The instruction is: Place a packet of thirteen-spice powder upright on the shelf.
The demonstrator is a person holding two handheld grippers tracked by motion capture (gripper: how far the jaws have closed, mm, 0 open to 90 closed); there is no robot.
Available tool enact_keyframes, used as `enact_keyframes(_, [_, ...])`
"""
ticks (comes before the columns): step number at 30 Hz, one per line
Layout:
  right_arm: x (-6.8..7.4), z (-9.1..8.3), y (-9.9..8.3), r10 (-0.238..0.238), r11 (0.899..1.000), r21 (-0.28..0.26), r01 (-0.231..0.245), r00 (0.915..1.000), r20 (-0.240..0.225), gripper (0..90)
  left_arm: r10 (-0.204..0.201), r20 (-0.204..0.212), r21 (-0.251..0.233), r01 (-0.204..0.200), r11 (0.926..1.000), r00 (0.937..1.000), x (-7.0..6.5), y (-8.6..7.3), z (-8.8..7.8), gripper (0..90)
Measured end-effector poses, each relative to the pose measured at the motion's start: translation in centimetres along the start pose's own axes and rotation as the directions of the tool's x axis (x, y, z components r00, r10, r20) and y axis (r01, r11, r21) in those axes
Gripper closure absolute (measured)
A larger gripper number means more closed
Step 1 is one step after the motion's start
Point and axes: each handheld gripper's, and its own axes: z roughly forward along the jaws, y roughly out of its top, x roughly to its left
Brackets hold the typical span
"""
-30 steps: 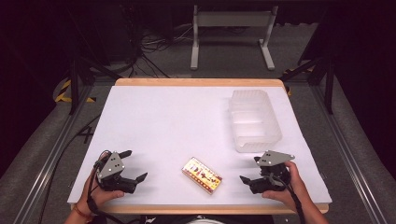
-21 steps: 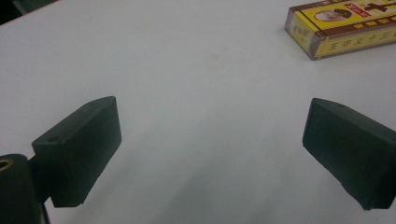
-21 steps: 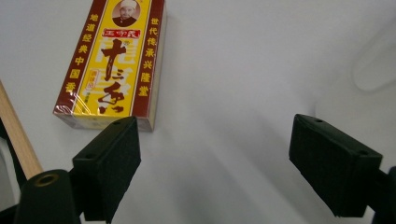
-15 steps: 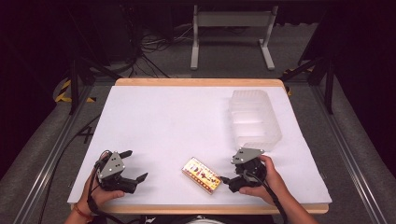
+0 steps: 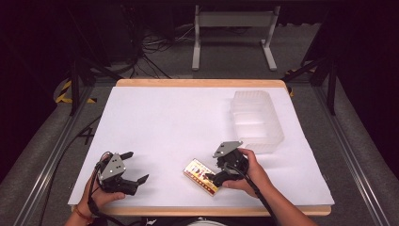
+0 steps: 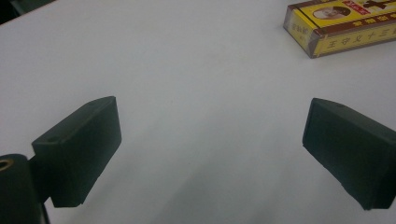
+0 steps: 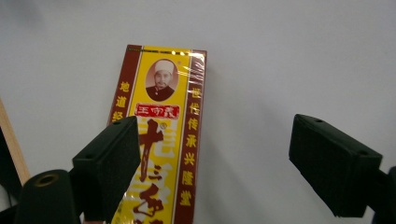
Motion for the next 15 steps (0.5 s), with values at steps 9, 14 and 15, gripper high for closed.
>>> enact_keyframes(9, [1.0, 2.2, 2.4, 0.005, 0.999, 0.054, -0.003, 0.9994, -0.034, 17.1, 0.003, 0.001, -0.001, -0.003, 1.0000, 1.0000, 0.0, 0.0, -0.1, 5.2])
enact_keyframes(14, [1.5, 3.3, 3.3, 0.020, 0.995, 0.103, -0.016, 0.9991, -0.037, 18.4, -0.001, 0.002, 0.000, 0.001, 1.0000, 1.0000, 0.0, 0.0, 0.0, 5.2])
enact_keyframes(15, [1.6, 3.7, 3.6, 0.035, 0.993, 0.118, -0.030, 0.9985, -0.041, 19.2, -0.001, 0.002, 0.000, 0.001, 1.0000, 1.0000, 0.0, 0.0, 0.0, 5.2])
